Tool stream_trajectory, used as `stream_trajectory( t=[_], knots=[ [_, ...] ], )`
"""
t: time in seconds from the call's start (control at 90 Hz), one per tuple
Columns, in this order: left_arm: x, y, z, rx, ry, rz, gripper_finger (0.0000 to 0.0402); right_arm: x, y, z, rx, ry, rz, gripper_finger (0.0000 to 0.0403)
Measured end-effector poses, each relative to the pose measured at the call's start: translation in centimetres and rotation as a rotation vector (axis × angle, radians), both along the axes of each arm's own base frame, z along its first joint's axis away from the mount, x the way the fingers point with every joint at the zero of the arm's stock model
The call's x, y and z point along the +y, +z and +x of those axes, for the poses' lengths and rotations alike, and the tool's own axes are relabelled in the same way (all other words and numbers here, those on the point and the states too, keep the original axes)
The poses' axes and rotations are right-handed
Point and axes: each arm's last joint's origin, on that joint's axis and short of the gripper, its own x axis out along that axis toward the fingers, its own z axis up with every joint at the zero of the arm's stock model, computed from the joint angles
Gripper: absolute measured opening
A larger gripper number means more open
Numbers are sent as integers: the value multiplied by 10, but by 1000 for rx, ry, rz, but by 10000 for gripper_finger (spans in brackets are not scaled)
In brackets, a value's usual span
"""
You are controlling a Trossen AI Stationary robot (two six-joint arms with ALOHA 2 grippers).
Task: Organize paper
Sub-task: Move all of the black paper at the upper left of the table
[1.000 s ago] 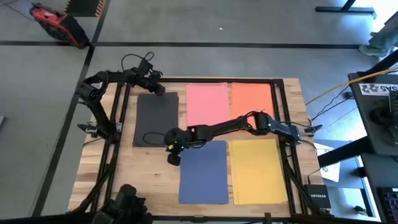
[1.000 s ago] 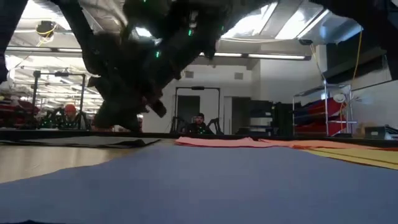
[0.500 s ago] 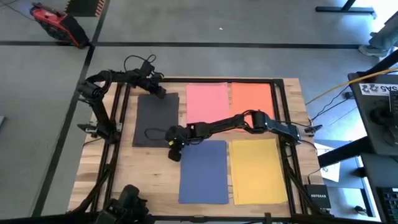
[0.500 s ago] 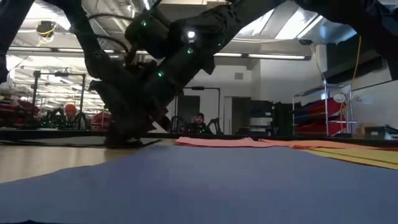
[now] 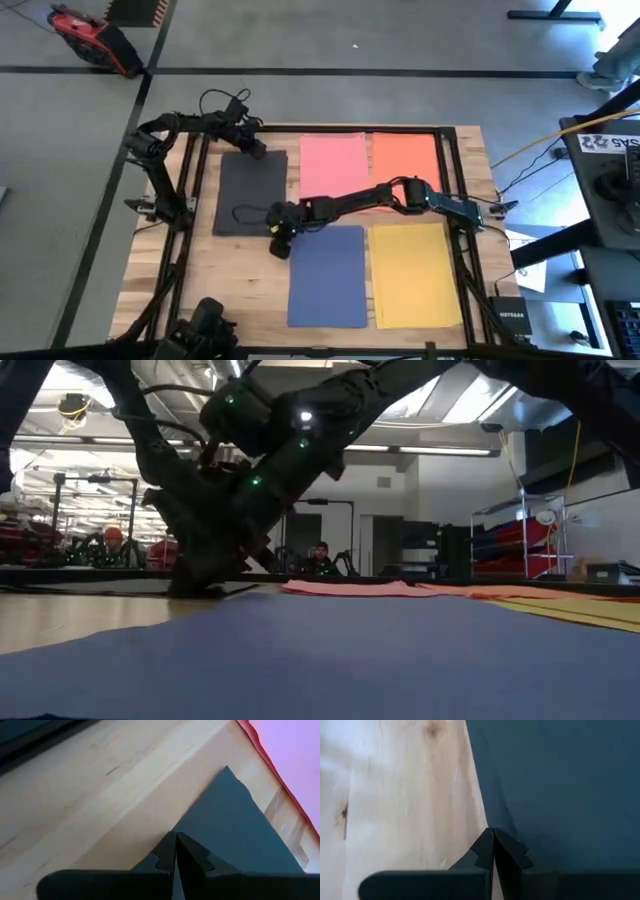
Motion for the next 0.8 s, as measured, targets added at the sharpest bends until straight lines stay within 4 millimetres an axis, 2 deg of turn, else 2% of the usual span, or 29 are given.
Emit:
stream_trajectory(
  t=[0.533,0.8],
  knots=[
    [0,0,0,3,-4,6,0,2,2,1,-6,17,17,0],
    [-1,3,-1,10,3,17,0,10,7,4,-56,54,34,0]
  ],
)
